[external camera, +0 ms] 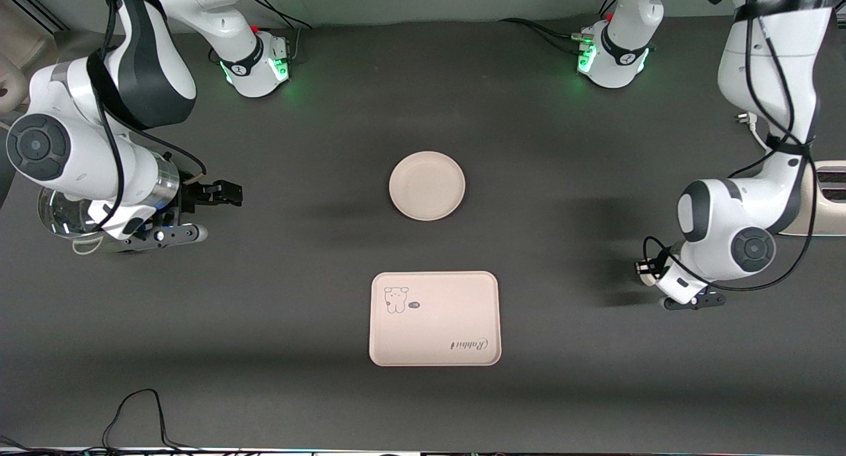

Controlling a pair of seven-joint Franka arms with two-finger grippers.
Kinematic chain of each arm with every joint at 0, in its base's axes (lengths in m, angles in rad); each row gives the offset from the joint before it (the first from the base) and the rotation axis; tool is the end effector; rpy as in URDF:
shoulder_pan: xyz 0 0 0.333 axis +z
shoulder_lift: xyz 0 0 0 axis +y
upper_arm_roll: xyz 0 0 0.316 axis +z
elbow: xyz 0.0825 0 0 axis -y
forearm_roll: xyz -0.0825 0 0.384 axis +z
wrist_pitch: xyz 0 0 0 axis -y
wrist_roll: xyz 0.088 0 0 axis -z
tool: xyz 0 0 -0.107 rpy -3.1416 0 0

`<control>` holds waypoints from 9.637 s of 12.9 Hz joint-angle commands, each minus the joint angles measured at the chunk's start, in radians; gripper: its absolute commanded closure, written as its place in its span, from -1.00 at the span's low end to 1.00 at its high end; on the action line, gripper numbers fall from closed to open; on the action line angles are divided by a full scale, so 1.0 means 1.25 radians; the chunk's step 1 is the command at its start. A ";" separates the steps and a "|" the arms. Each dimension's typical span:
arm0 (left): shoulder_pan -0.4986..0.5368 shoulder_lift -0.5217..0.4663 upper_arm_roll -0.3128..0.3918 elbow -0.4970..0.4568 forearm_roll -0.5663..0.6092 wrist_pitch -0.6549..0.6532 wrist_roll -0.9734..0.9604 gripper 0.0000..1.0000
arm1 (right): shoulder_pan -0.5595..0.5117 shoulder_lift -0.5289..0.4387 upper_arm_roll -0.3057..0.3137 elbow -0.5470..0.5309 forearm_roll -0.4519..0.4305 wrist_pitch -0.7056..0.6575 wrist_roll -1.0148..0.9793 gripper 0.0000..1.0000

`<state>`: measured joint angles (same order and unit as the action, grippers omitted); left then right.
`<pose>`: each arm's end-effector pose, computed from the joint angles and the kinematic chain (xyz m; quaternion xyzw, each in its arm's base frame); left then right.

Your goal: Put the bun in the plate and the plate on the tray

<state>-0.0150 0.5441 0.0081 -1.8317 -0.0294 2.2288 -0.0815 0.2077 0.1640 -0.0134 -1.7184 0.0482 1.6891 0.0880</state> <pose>0.6312 -0.0055 0.2223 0.9962 0.0466 -0.0737 0.0056 0.5776 0.1188 0.4703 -0.9939 -0.0477 0.0987 0.0086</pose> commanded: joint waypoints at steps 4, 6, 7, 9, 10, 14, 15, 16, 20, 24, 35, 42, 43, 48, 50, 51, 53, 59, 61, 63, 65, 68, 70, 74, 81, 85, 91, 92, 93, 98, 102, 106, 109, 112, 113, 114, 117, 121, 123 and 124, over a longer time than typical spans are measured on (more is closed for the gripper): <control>0.025 -0.336 0.011 -0.021 -0.008 -0.358 -0.004 1.00 | 0.006 0.008 -0.004 0.021 -0.005 0.001 0.020 -1.00; 0.027 -0.454 0.012 -0.022 -0.008 -0.467 0.006 1.00 | 0.006 0.005 -0.004 0.024 0.001 0.001 0.019 -1.00; 0.027 -0.497 0.011 -0.022 -0.008 -0.510 0.014 1.00 | 0.006 0.004 -0.004 0.034 0.001 0.002 0.016 -1.00; 0.024 -0.544 0.011 -0.022 -0.008 -0.569 0.017 1.00 | 0.004 0.004 -0.008 0.083 0.001 -0.005 0.009 -1.00; 0.019 -0.555 0.008 -0.022 -0.008 -0.582 0.016 1.00 | 0.004 0.004 -0.011 0.091 -0.001 -0.006 0.014 -1.00; -0.023 -0.552 -0.062 -0.027 -0.021 -0.574 -0.130 1.00 | -0.002 0.016 -0.010 0.100 0.053 -0.009 0.022 -1.00; -0.053 -0.536 -0.076 -0.027 -0.041 -0.563 -0.202 1.00 | -0.001 0.031 -0.004 0.100 0.066 -0.008 0.022 -1.00; -0.088 -0.513 -0.090 -0.024 -0.071 -0.547 -0.272 1.00 | 0.004 0.044 -0.002 0.100 0.067 -0.003 0.030 -1.00; -0.254 -0.362 -0.156 0.012 -0.089 -0.358 -0.597 1.00 | 0.034 0.091 -0.002 0.096 0.106 0.017 0.054 -1.00; -0.388 -0.149 -0.197 0.070 -0.081 -0.131 -0.820 1.00 | 0.055 0.096 -0.004 0.081 0.116 0.022 0.074 -1.00; -0.527 0.009 -0.197 0.027 -0.040 0.104 -1.011 1.00 | 0.120 0.135 -0.003 0.076 0.105 0.087 0.078 -1.00; -0.535 0.022 -0.195 0.025 -0.040 0.123 -1.026 -1.00 | 0.160 0.145 -0.004 -0.025 0.105 0.246 0.078 -1.00; -0.533 0.020 -0.194 0.025 -0.040 0.115 -1.026 -1.00 | 0.165 0.138 -0.004 -0.052 0.105 0.265 0.078 -1.00; -0.533 0.018 -0.193 0.026 -0.040 0.118 -1.026 -1.00 | 0.181 0.135 -0.006 -0.081 0.109 0.292 0.079 -1.00; -0.530 0.014 -0.193 0.026 -0.040 0.112 -1.026 -1.00 | 0.184 0.140 -0.006 -0.083 0.111 0.309 0.081 -1.00; -0.528 0.011 -0.192 0.026 -0.040 0.109 -1.026 -1.00 | 0.185 0.144 -0.006 -0.084 0.112 0.313 0.084 -1.00; -0.519 -0.018 -0.159 0.019 -0.039 0.074 -1.018 -1.00 | 0.185 0.149 -0.005 -0.121 0.115 0.377 0.090 -1.00; -0.411 -0.176 -0.061 0.028 0.012 -0.138 -0.802 -1.00 | 0.302 0.178 -0.003 -0.226 0.138 0.560 0.183 -1.00; -0.320 -0.225 -0.060 0.032 0.015 -0.189 -0.675 -1.00 | 0.350 0.209 -0.003 -0.259 0.138 0.652 0.230 -1.00; -0.223 -0.282 -0.058 0.032 0.019 -0.233 -0.548 -1.00 | 0.372 0.221 -0.003 -0.297 0.138 0.722 0.241 -1.00; -0.151 -0.323 -0.057 0.032 0.019 -0.286 -0.405 -1.00 | 0.407 0.225 -0.002 -0.319 0.138 0.750 0.273 -1.00; -0.070 -0.365 -0.057 0.033 0.019 -0.332 -0.290 -1.00 | 0.444 0.236 -0.003 -0.363 0.138 0.817 0.308 -1.00; -0.041 -0.385 -0.057 0.034 0.019 -0.346 -0.261 -1.00 | 0.445 0.250 -0.002 -0.379 0.138 0.856 0.308 -0.97; -0.016 -0.395 -0.035 0.056 0.019 -0.396 -0.150 -1.00 | 0.456 0.250 -0.002 -0.378 0.138 0.856 0.311 0.04; 0.017 -0.394 -0.065 0.112 0.069 -0.426 -0.121 -1.00 | 0.454 0.242 0.002 -0.368 0.141 0.849 0.314 1.00; 0.054 -0.378 -0.092 0.144 0.089 -0.438 -0.105 -1.00 | 0.454 0.237 0.001 -0.301 0.201 0.781 0.309 1.00; 0.053 -0.381 -0.096 0.144 0.080 -0.481 -0.113 -1.00 | 0.381 0.232 -0.013 -0.080 0.220 0.604 0.299 1.00; 0.049 -0.381 -0.099 0.146 0.085 -0.481 -0.112 -1.00 | 0.361 0.243 -0.013 -0.010 0.219 0.557 0.298 1.00; 0.046 -0.379 -0.097 0.156 0.080 -0.468 -0.114 -1.00 | 0.343 0.272 -0.013 0.074 0.218 0.510 0.298 1.00; 0.030 -0.374 -0.099 0.160 0.075 -0.441 -0.118 -1.00 | 0.261 0.482 -0.011 0.444 0.219 0.394 0.295 1.00; 0.030 -0.375 -0.099 0.167 0.082 -0.398 -0.118 -1.00 | 0.234 0.653 -0.006 0.568 0.219 0.476 0.294 1.00; 0.033 -0.379 -0.097 0.172 0.084 -0.394 -0.119 -1.00 | 0.233 0.763 0.009 0.572 0.220 0.613 0.294 1.00; 0.033 -0.376 -0.097 0.169 0.082 -0.394 -0.119 -1.00 | 0.225 0.762 0.009 0.571 0.224 0.594 0.295 0.83; 0.030 -0.371 -0.097 0.167 0.079 -0.394 -0.121 -1.00 | 0.233 0.749 0.007 0.566 0.212 0.594 0.294 -1.00; 0.029 -0.369 -0.097 0.167 0.078 -0.393 -0.121 -1.00 | 0.234 0.737 0.006 0.566 0.211 0.590 0.294 -1.00; 0.029 -0.368 -0.097 0.167 0.076 -0.393 -0.121 -1.00 | 0.234 0.719 0.006 0.565 0.211 0.576 0.295 -1.00; 0.029 -0.367 -0.097 0.167 0.075 -0.388 -0.121 -1.00 | 0.228 0.606 -0.002 0.555 0.187 0.445 0.292 -1.00; 0.027 -0.368 -0.099 0.167 0.075 -0.388 -0.123 -1.00 | 0.176 0.320 -0.025 0.321 0.115 0.330 0.244 -1.00; 0.019 -0.369 -0.100 0.166 0.073 -0.390 -0.123 -1.00 | 0.133 0.168 -0.031 0.184 0.115 0.295 0.117 -1.00; 0.006 -0.369 -0.100 0.161 0.074 -0.395 -0.125 -1.00 | 0.109 0.103 -0.046 0.141 0.115 0.243 0.094 -1.00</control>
<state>0.0236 0.0831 -0.1206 -1.6327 0.0633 1.7406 -0.2295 0.3867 0.5166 -0.0614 -1.2952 0.1996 2.0377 0.2965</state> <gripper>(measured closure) 0.000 0.000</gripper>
